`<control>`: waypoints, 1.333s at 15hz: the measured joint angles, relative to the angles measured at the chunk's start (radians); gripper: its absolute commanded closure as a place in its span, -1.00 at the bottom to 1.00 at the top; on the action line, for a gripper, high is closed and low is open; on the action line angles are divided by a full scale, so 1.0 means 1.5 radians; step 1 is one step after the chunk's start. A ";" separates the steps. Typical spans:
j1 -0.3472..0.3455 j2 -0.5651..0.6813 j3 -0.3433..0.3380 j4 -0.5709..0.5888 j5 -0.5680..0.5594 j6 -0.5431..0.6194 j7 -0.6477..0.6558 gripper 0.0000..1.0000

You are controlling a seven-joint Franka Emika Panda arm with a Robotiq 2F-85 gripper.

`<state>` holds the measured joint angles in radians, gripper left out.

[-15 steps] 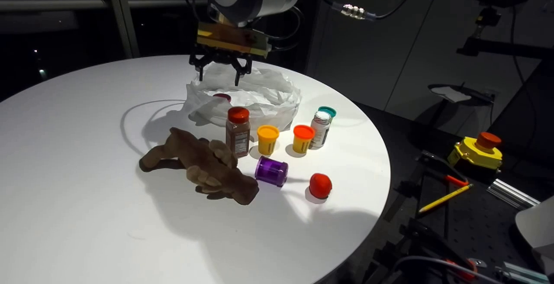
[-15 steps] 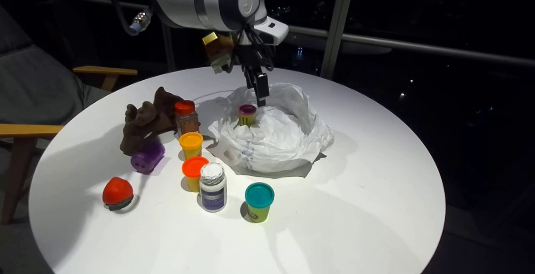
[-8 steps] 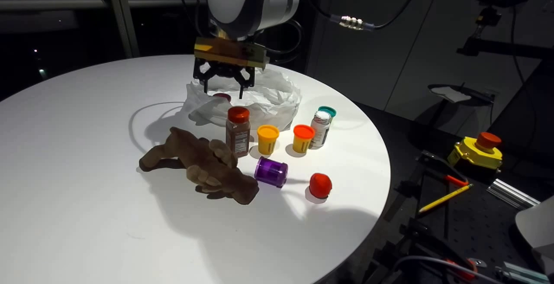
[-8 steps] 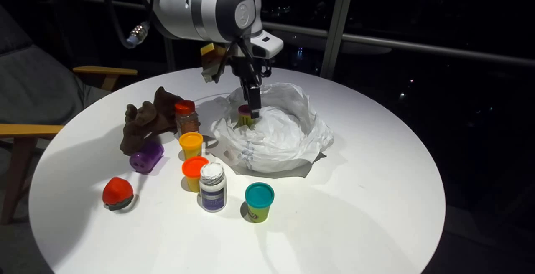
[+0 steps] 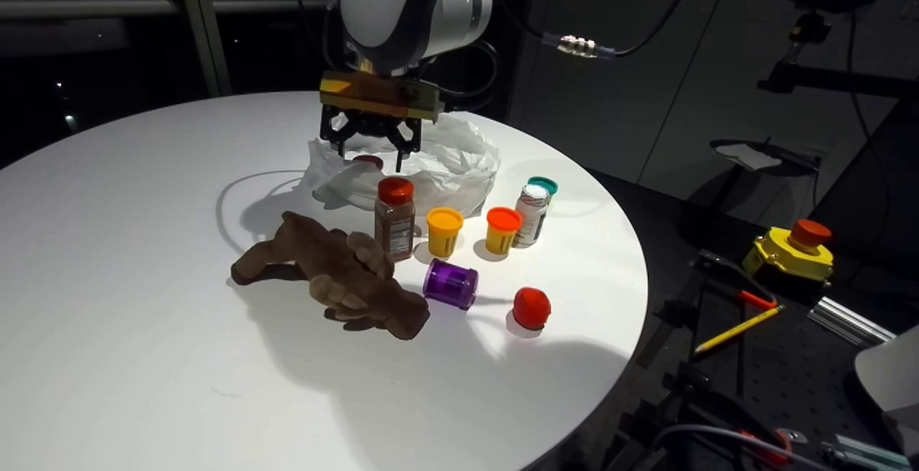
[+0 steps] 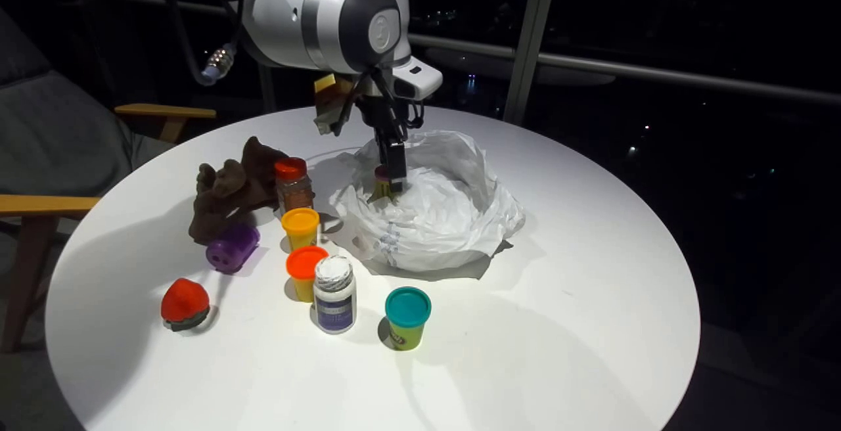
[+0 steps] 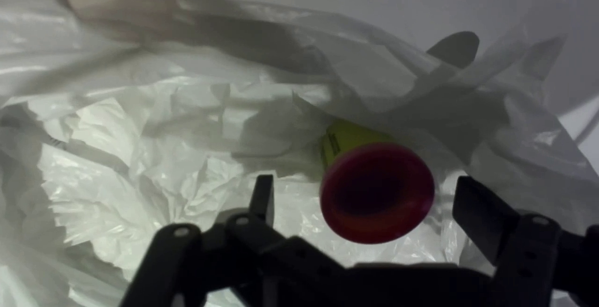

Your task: Remove all the objects from the plastic bag and put them on the table

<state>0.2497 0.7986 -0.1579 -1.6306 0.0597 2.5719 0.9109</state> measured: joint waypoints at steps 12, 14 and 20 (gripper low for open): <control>0.000 -0.013 -0.006 0.009 -0.014 0.000 0.001 0.43; 0.004 -0.037 -0.012 0.005 -0.031 0.000 0.001 0.43; 0.003 -0.199 0.003 -0.105 -0.042 -0.011 -0.032 0.43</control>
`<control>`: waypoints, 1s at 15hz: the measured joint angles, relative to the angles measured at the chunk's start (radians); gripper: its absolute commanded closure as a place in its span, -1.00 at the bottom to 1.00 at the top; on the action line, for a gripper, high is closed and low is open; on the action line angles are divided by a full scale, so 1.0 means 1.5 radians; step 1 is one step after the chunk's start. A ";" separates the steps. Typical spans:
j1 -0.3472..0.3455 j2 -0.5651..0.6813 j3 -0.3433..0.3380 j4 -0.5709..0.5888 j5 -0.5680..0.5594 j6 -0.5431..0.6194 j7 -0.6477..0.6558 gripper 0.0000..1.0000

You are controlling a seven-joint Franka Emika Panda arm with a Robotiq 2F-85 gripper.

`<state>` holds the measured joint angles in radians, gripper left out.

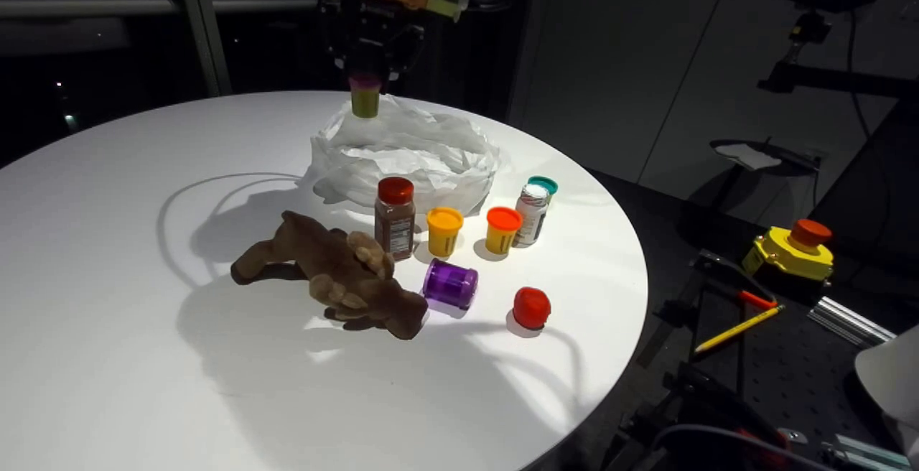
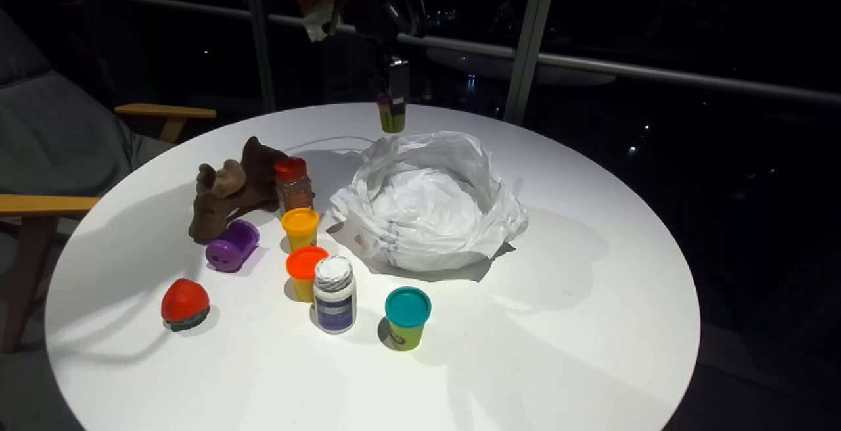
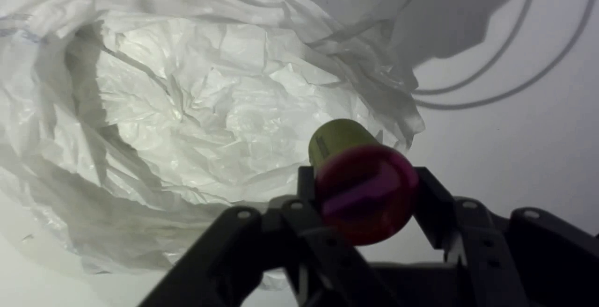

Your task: Remove all the objects from the plastic bag and put them on the table

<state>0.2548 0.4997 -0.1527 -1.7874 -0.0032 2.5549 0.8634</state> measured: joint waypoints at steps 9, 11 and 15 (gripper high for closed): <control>-0.041 -0.273 0.093 -0.343 0.035 -0.003 -0.169 0.43; -0.045 -0.317 0.115 -0.424 0.074 0.005 -0.242 0.43; -0.045 -0.358 0.155 -0.540 0.144 0.014 -0.409 0.43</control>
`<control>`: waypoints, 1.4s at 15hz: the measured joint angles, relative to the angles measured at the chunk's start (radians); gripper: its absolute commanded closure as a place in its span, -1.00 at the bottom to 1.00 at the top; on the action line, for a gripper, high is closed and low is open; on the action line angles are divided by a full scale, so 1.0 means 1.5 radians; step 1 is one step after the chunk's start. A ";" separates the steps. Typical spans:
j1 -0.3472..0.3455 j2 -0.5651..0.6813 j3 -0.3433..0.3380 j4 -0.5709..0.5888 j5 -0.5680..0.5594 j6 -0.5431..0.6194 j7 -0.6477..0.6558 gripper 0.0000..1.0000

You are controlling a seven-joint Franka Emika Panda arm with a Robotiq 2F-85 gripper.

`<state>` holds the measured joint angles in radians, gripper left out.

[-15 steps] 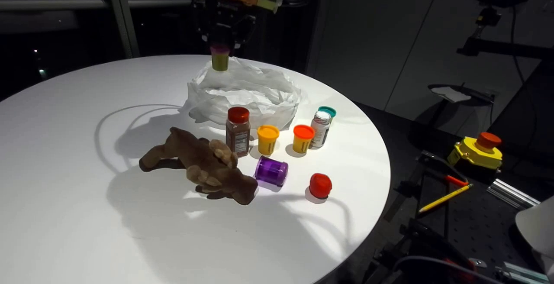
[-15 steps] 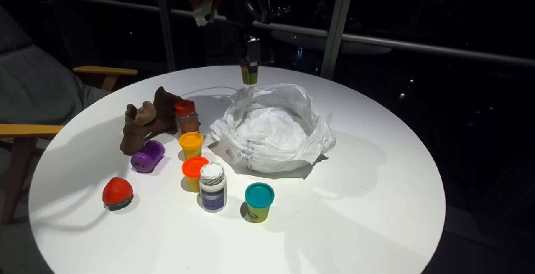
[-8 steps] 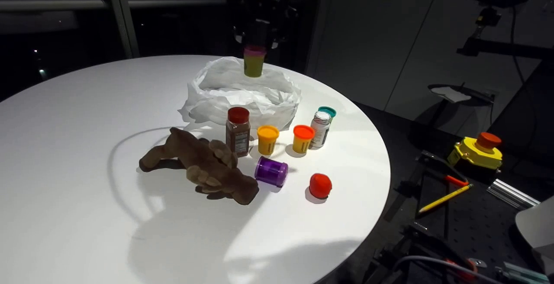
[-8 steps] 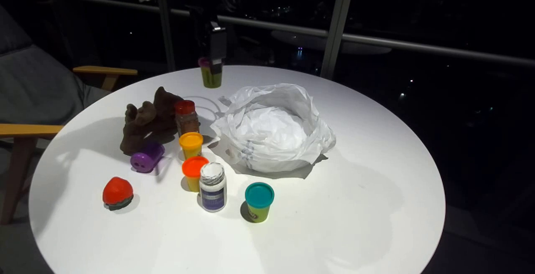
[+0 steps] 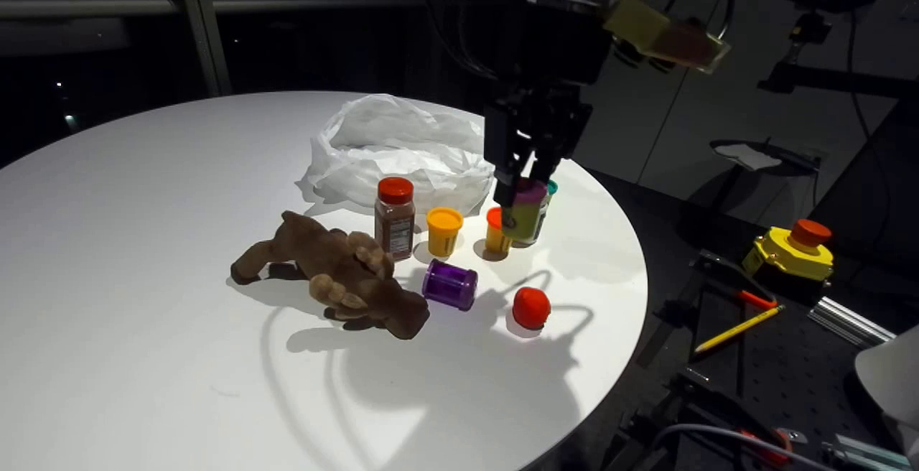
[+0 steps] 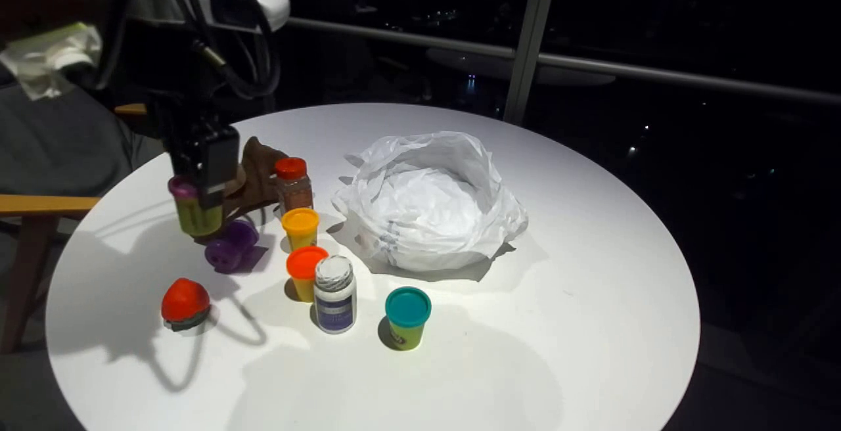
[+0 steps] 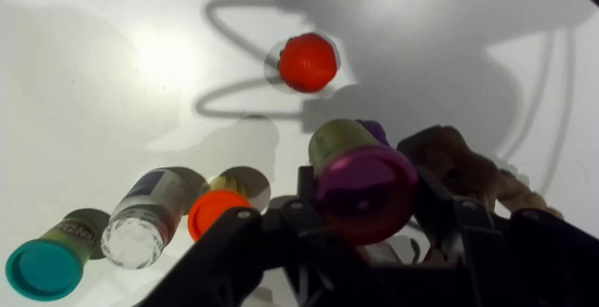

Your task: Remove all the objects from the plastic bag and put them on the table

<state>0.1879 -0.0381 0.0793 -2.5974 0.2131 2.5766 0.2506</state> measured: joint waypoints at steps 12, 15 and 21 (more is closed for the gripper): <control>0.005 0.147 0.080 0.014 0.007 0.069 -0.221 0.43; 0.003 0.216 0.092 0.068 0.007 0.070 -0.234 0.43; 0.000 0.260 0.110 0.124 0.006 0.075 -0.252 0.43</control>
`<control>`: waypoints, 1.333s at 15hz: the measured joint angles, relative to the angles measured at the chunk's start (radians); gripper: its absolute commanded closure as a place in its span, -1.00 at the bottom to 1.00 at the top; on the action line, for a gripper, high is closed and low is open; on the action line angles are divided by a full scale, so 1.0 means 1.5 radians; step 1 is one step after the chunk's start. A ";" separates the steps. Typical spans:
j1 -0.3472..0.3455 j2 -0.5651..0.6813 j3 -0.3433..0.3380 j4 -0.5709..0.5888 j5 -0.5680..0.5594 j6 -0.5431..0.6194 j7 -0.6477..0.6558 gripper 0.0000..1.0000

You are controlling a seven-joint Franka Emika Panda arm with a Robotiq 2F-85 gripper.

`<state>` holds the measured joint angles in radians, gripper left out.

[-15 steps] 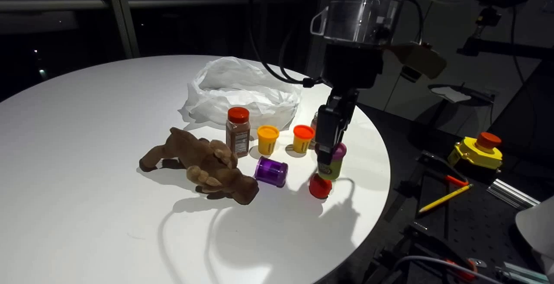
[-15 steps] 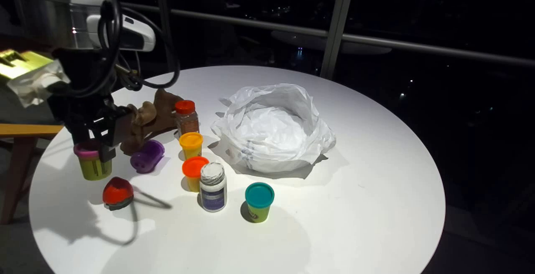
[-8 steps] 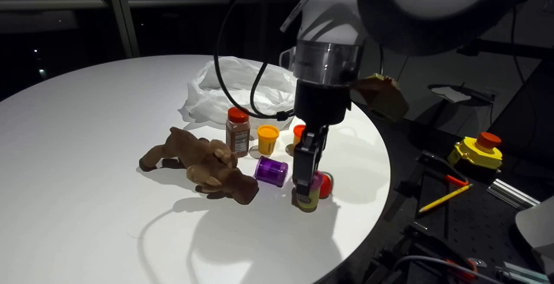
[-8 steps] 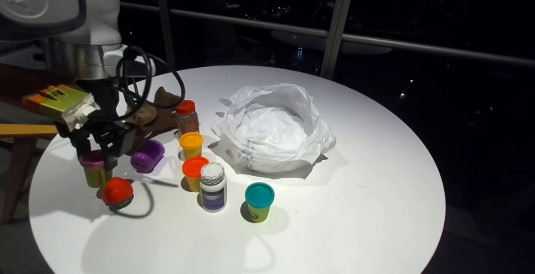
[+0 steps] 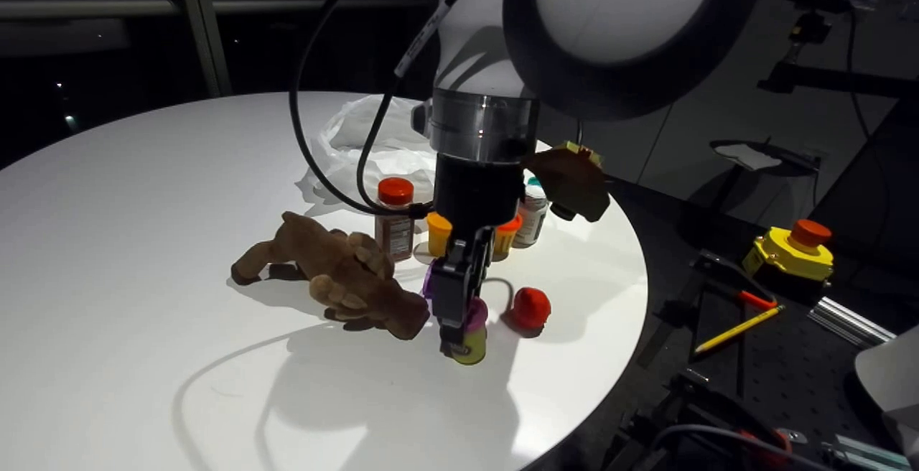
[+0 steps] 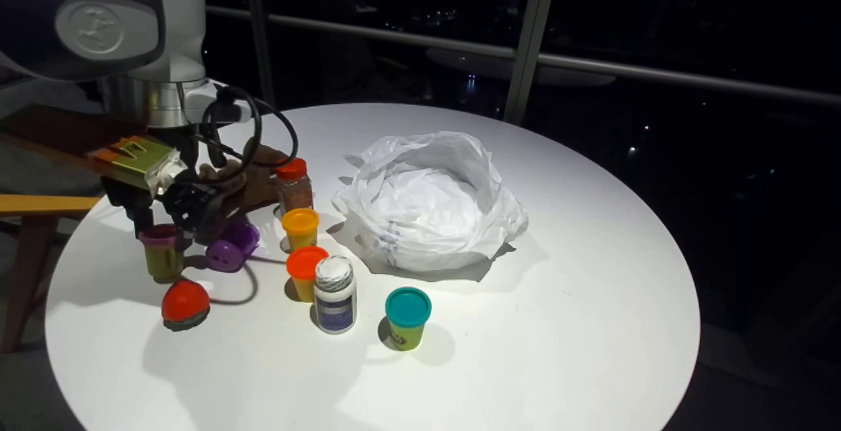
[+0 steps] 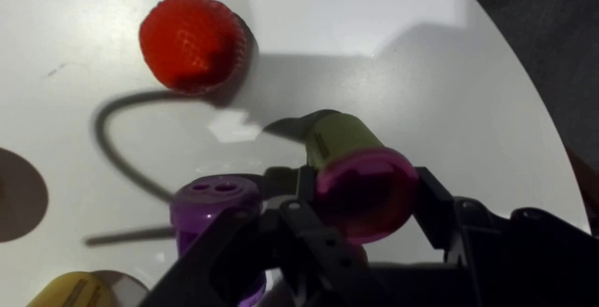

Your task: Remove all the objects from the plastic bag and put them on the table

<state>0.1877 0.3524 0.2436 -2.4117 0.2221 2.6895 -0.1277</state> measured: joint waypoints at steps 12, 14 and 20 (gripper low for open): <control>-0.002 0.009 0.011 0.003 -0.009 0.045 -0.022 -1.00; -0.004 0.000 0.008 0.011 -0.009 0.044 0.005 -0.99; 0.012 -0.109 -0.054 0.055 -0.062 -0.026 0.233 -1.00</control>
<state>0.2052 0.1891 0.1623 -2.3292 0.1290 2.6509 0.2225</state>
